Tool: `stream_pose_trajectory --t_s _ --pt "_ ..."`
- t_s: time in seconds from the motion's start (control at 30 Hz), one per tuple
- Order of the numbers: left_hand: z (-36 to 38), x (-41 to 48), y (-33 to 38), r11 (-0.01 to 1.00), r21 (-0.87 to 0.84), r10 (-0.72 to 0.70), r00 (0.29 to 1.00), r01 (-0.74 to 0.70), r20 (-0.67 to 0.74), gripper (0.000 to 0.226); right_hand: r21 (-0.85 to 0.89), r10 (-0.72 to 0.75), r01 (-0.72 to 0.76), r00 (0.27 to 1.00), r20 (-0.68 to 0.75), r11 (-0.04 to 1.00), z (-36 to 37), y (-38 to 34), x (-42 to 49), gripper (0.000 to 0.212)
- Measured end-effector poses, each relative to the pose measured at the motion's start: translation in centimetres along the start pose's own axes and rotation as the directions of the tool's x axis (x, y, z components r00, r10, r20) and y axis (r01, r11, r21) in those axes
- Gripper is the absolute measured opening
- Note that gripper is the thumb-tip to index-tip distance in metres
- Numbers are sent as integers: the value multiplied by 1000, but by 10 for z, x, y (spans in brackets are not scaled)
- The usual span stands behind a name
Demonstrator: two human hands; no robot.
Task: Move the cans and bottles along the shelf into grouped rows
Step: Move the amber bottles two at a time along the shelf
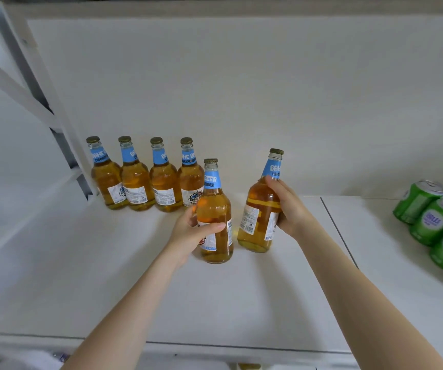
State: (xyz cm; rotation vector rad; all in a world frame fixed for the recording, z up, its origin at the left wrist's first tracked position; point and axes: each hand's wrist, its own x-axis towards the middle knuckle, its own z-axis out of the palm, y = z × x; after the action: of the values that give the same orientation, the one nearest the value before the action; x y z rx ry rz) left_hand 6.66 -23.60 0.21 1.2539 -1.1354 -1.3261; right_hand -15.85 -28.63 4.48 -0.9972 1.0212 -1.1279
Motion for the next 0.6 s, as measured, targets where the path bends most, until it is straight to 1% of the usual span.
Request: stream_pose_trajectory --t_s 0.1,0.2,0.27,0.33,0.43,0.47,0.6 --pt "-8 -22 8 999 -19 -32 999 31 -23 84 15 12 -12 1000 -17 1000 8 -6 -21 38" --pt "-15 -41 17 998 -18 -53 998 52 -45 69 32 21 -20 999 -31 999 15 -11 -43 37" --pt "-18 -53 23 998 -7 -58 997 58 -51 66 48 18 -16 999 -40 999 19 -14 -56 36" --pt "-19 -62 27 998 0 -63 997 63 -44 69 55 17 -14 999 -51 998 21 -15 -68 34" --pt "-16 -75 31 998 -3 -68 997 67 -31 53 55 13 -9 998 -65 998 21 -17 -85 33" --pt "-14 -79 32 998 -2 -70 997 70 -28 51 51 10 -6 997 -71 999 20 -18 -90 33" --pt "-2 -89 36 997 6 -76 997 76 1 52 30 -5 8 996 -91 1000 11 -22 -107 40"
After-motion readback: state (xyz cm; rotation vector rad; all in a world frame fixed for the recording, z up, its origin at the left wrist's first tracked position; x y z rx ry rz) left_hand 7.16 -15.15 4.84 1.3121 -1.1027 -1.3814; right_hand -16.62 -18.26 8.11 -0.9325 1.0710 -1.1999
